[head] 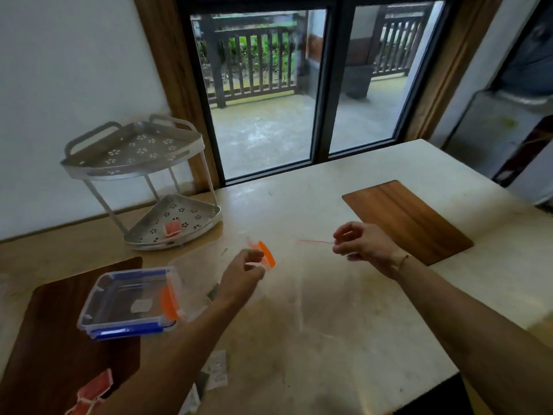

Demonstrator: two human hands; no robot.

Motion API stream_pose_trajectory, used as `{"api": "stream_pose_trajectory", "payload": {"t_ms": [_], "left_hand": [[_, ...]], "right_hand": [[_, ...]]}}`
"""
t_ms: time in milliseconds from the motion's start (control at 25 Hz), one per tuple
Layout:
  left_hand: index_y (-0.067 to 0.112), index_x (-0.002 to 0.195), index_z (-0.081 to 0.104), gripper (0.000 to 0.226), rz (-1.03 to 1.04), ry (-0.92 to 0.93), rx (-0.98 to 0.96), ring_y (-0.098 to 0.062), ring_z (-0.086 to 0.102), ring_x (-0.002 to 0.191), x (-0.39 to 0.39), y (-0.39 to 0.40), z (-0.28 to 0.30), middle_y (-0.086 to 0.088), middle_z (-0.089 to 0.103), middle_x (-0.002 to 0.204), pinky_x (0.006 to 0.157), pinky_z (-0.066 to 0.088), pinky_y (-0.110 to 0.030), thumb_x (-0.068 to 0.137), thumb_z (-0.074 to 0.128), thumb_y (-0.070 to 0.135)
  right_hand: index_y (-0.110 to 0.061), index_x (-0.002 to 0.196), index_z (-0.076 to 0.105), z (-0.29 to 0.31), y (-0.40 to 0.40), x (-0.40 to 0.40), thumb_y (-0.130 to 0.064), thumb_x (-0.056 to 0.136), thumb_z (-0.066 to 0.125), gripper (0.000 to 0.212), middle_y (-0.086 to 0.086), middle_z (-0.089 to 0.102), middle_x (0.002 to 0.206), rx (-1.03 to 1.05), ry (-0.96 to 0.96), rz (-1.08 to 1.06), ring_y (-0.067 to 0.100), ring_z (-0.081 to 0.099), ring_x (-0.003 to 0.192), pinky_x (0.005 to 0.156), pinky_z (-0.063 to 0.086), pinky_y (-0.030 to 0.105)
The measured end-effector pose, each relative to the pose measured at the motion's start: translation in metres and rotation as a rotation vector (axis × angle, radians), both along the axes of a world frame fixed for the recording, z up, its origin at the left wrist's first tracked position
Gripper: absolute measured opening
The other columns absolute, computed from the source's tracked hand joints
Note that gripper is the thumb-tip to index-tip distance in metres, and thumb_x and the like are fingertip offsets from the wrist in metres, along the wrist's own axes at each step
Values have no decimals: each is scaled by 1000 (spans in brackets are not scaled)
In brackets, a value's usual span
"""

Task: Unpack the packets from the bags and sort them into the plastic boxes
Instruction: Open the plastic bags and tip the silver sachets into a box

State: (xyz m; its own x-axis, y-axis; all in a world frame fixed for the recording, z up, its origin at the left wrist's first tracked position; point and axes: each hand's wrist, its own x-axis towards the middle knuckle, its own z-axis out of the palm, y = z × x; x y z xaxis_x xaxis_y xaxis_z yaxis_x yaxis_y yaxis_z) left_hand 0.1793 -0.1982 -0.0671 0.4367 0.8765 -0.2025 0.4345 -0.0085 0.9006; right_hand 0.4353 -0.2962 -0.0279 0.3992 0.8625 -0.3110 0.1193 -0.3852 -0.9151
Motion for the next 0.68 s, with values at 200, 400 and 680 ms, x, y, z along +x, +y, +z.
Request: {"api": "stream_pose_trajectory", "payload": {"t_ms": [200,400,680], "left_hand": [[24,128,60,40,-445,163,223,-8,53,109,110,-28,18,10,57,121,88,45,-25,89,66,35],[18,97,75,12,-450,157,202,-7,68,80,172,-60,-2,1,74,91,81,56,-27,89,65,18],[16,87,71,11,-204,116,-170,-10,60,59,218,-72,-53,-4,70,79,53,47,-20,88,64,7]], "right_hand": [[-12,100,67,-2,-20,41,-10,81,73,19,4,71,91,-85,-188,294,15,67,82,67,54,21],[-25,111,63,-18,-54,90,-21,76,80,40,-3,67,103,-94,-151,282,15,65,94,72,57,23],[-20,116,61,-97,-147,150,-20,77,78,42,7,71,101,-398,-20,168,16,65,88,70,50,25]]}}
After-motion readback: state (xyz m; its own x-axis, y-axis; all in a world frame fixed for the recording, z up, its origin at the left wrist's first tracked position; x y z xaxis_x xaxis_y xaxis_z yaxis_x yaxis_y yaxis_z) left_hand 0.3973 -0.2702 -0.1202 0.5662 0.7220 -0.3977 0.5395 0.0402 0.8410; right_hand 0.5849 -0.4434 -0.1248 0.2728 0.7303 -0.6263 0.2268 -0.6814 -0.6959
